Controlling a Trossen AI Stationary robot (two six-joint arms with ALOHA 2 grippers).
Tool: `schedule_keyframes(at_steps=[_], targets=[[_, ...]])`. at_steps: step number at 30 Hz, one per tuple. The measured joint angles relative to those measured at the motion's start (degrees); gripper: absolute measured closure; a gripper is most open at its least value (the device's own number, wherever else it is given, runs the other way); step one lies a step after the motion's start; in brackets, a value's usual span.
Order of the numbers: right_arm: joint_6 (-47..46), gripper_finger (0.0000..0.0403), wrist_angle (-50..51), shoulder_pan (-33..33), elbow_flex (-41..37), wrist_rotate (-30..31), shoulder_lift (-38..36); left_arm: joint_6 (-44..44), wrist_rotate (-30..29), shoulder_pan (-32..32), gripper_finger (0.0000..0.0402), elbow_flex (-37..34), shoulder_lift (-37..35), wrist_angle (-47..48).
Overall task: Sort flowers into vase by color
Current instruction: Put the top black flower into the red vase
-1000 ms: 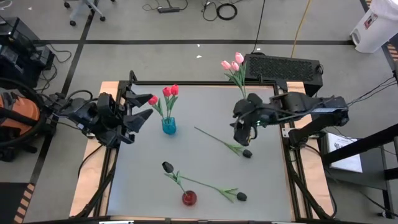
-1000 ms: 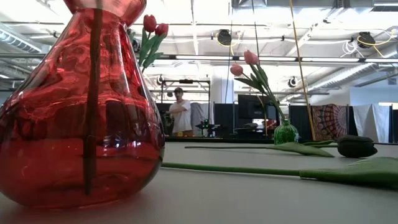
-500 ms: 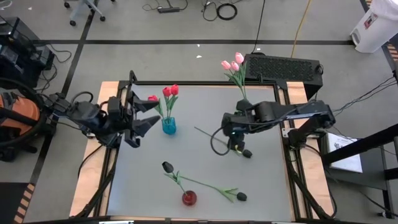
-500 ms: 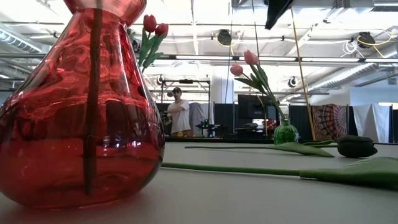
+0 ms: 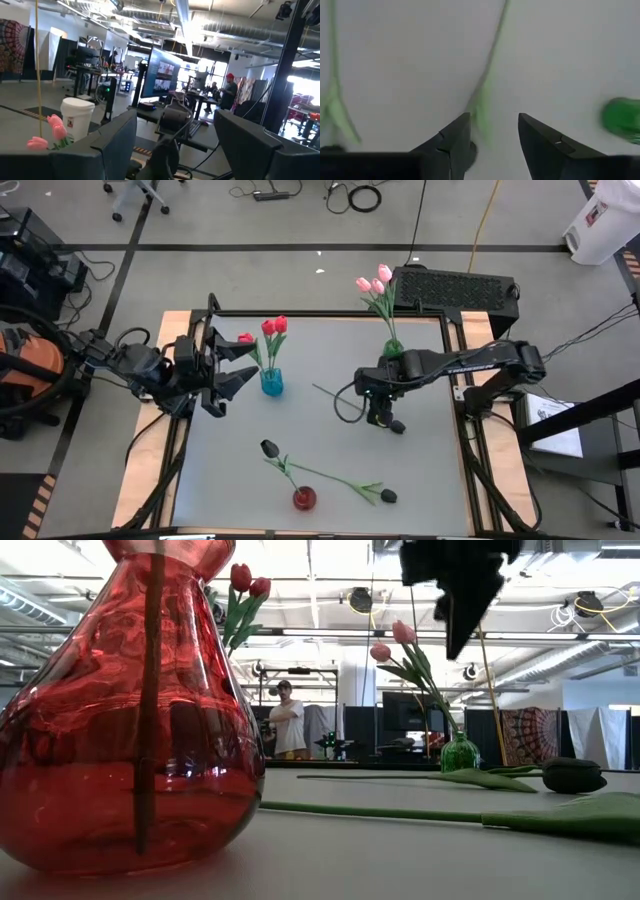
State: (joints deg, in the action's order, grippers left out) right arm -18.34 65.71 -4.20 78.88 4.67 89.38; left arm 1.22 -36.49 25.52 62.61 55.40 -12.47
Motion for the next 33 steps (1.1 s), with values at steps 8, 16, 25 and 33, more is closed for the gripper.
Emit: schedule_keyframes(at_steps=[8, 16, 25, 33], targets=[[-4.97, 0.0245, -23.91, 0.23, -21.11, -8.44, -11.19, 0.01, -0.01, 0.00, 0.0133, 0.00, 0.00, 0.02], [-10.80, 0.0245, -31.49, 0.25, -34.65, -9.30, -14.23, 0.01, -1.31, 0.00, 0.0133, 0.00, 0.00, 0.02], [-12.20, 0.0245, -35.26, 0.19, -40.15, -9.25, -14.23, -0.01, -1.55, 0.00, 0.0133, 0.00, 0.07, 0.15], [-17.12, 0.0245, -38.79, 0.20, -44.08, -8.03, -14.23, 0.00, -1.55, 0.00, 0.0133, 0.00, 0.07, 0.17]])
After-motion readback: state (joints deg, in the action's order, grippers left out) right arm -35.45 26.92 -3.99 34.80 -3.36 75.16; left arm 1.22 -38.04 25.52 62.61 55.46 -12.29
